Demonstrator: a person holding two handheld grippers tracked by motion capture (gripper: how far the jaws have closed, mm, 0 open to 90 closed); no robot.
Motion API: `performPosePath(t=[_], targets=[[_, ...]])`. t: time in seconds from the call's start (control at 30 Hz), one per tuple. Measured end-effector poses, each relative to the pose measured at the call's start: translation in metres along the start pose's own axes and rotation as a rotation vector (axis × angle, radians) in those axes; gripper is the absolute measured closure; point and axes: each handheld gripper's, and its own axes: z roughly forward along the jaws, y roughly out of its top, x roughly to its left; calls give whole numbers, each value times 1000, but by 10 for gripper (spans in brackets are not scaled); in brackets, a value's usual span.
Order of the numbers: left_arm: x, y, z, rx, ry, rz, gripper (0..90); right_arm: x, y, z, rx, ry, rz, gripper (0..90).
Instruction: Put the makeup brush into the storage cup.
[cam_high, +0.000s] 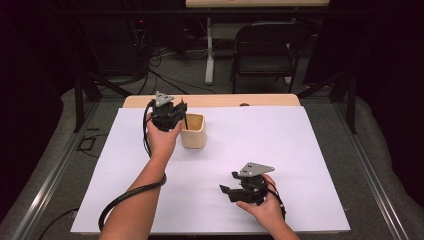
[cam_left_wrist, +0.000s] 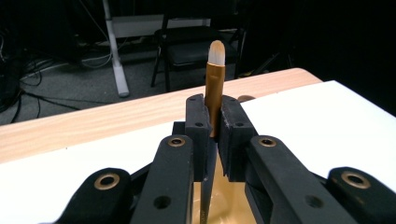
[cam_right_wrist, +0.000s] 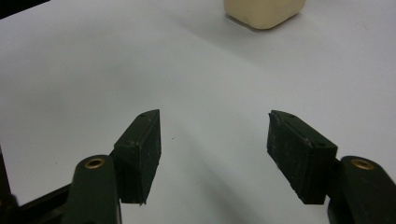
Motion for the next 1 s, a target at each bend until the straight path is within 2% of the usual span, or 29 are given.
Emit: performPosePath(t=[0.67, 1.0], targets=[[6, -25, 7, 39, 2, -24, 836, 1, -1, 2, 7, 5, 1, 352], [4, -33, 10, 54, -6, -16, 836, 1, -1, 2, 6, 7, 2, 351]])
